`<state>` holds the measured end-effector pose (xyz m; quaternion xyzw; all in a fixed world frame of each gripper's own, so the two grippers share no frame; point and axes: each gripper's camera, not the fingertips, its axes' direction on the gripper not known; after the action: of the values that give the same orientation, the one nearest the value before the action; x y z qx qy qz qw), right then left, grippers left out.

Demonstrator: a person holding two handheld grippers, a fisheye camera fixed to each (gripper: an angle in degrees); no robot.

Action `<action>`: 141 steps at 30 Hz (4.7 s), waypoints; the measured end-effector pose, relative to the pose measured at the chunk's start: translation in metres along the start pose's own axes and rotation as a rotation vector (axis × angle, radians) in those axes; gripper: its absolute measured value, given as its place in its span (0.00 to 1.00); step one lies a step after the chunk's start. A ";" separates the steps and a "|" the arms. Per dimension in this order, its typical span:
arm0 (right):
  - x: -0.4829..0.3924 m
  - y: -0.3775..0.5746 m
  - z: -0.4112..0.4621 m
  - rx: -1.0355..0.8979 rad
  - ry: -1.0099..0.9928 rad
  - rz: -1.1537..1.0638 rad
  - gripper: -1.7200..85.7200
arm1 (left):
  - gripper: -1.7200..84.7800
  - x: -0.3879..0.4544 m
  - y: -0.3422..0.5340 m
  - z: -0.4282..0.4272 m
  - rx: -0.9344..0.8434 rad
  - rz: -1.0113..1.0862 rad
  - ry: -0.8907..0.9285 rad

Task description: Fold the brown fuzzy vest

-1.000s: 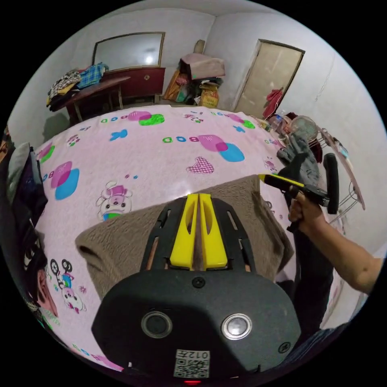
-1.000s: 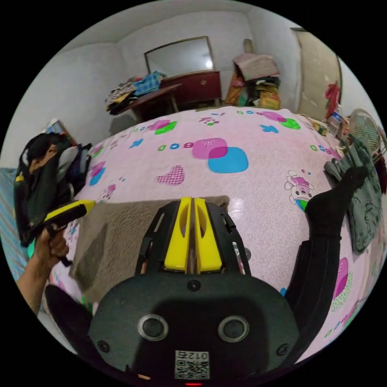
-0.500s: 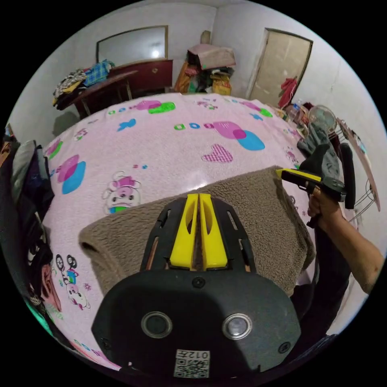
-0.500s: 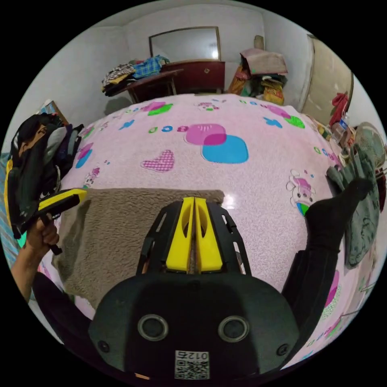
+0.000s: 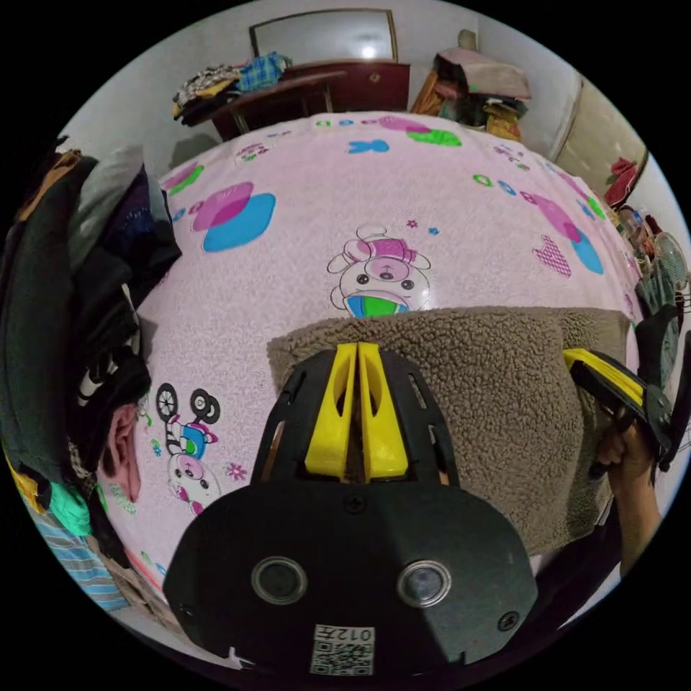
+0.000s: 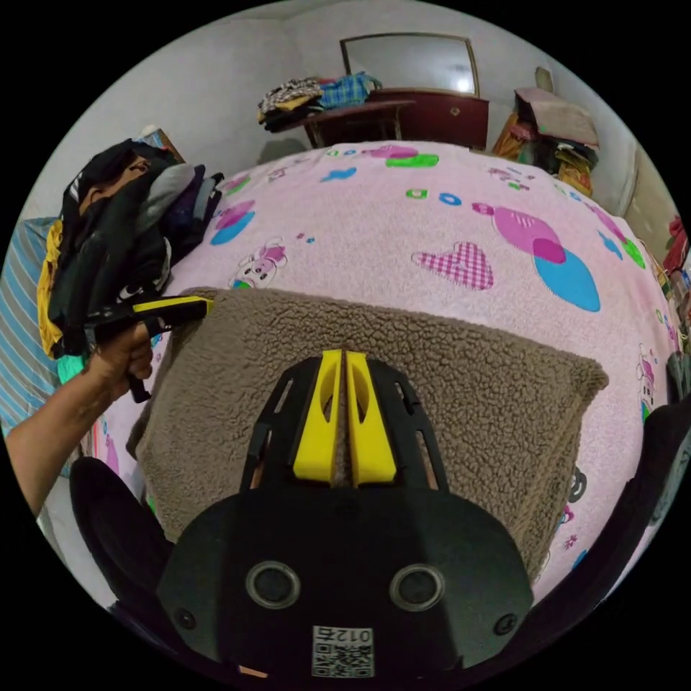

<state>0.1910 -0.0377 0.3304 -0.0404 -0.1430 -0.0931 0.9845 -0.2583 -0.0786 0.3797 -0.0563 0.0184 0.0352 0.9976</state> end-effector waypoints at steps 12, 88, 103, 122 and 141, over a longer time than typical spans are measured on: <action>-0.020 0.005 0.004 0.005 -0.092 0.027 0.01 | 0.03 -0.027 0.024 -0.043 0.152 -0.023 0.123; -0.586 0.210 0.033 -0.012 0.164 -0.578 0.10 | 0.08 -0.287 -0.067 0.063 -0.164 -0.020 0.394; -0.531 0.210 -0.056 0.110 -0.063 -0.412 0.09 | 0.04 -0.291 -0.087 -0.028 -0.063 -0.079 0.441; -0.292 0.250 -0.191 0.309 -0.190 -0.141 0.09 | 0.04 -0.073 -0.145 -0.153 0.023 0.139 0.444; 0.008 0.301 -0.173 0.251 -0.429 0.412 0.10 | 0.05 0.182 -0.178 -0.092 -0.164 0.293 0.398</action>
<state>0.3041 0.2375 0.1517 0.0347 -0.3463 0.1371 0.9274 -0.0674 -0.2528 0.3006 -0.1397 0.2193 0.1688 0.9507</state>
